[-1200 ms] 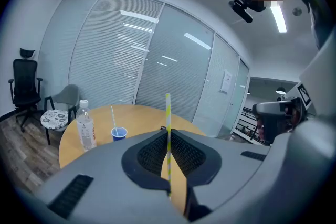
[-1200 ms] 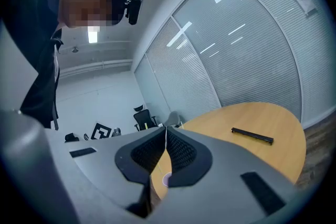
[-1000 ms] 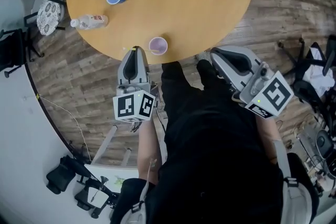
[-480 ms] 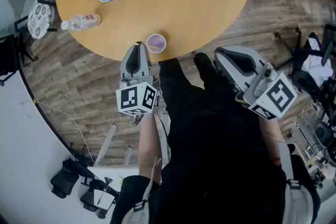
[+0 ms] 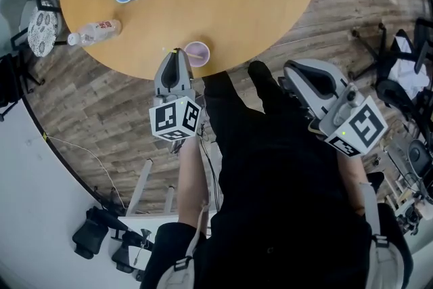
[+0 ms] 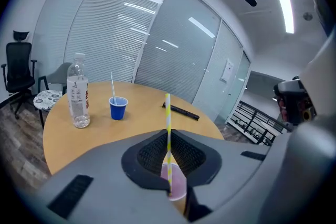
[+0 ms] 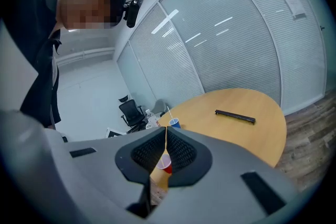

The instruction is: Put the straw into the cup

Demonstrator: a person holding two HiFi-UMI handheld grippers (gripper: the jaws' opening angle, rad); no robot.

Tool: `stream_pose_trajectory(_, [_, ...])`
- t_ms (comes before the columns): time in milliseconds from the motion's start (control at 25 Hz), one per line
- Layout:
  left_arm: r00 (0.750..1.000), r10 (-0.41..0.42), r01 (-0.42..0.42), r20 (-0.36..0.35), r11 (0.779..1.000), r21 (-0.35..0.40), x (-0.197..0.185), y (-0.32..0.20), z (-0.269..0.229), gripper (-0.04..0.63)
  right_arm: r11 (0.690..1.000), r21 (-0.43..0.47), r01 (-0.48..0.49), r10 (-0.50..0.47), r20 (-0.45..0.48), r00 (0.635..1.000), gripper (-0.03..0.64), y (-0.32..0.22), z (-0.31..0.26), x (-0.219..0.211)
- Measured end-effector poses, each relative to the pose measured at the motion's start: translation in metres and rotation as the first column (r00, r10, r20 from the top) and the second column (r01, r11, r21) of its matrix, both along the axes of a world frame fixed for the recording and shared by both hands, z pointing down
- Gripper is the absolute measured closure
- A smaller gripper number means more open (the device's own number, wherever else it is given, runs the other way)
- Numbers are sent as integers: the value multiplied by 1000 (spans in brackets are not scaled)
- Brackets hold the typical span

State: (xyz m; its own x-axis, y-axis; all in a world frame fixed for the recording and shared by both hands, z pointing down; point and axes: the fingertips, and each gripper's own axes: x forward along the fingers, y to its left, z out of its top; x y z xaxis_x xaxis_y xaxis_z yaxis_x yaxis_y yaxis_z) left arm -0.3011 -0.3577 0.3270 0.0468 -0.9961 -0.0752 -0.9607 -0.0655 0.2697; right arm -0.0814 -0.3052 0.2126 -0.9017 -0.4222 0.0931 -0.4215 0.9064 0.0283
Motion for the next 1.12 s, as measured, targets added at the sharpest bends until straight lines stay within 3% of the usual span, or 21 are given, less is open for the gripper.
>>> stream_pose_trajectory(1120, [999, -14, 18, 47, 996, -84, 2, -20, 27, 565, 998, -31, -62, 62, 4, 998, 598, -4, 10, 14])
